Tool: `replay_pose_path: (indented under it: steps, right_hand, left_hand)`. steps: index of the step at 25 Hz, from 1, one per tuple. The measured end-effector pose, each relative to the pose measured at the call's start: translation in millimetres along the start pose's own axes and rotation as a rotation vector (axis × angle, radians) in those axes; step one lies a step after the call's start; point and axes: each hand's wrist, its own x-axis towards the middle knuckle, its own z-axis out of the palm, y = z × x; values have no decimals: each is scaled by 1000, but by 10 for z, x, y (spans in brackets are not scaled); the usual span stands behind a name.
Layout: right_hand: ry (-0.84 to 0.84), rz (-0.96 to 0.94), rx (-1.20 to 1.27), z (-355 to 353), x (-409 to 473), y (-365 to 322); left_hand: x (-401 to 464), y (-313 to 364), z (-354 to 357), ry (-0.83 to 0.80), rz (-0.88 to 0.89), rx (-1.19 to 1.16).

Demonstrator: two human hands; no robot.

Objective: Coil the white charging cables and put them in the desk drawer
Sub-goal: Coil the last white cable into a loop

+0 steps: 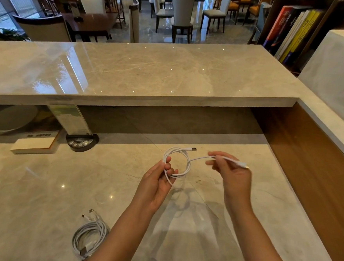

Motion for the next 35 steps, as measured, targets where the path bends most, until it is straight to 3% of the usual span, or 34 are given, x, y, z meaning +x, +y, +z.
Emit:
replay_pose_path:
  steps: [5,8,10,12,15,17,19,22,29,32,35]
  right_hand:
    - [264,324,402,-398,163,-76]
    - [274,521,687,-464,204,-40]
    - [225,578,721,-491,259,-48]
    - [154,534,523,-482,338,-77]
    - [-60,327,-253,-419,491,-220]
    - [-385,184,-743,-334,578,-372]
    - [-727,127,-956,-252,610,-506]
    - [-957,106,-895,-196,584,-593]
    - [-1095,81,-661,-28,393,-650]
    - [-1039,-143,-732,-9,332,-559]
    - [-883,-113,-538,2,318,-497]
  left_hand:
    - [2,4,1,-53,-20,15]
    - [-11,-10,21,-117,-49,59]
    - [-26,23,11,-152,-63,109]
    - [-45,75,-7,-223,-100,189]
    - [-66,172,30,-411,-194,410]
    - [-65,251,85,-506,-238,556]
    - [-65,322,147,-556,-271,625]
    - [-42,385,187,-583,-308,647]
    - [-56,307,216,-506,-387,731]
    - [-57,337,260,-472,-386,709]
    - [-66,361,285,-458,-407,607]
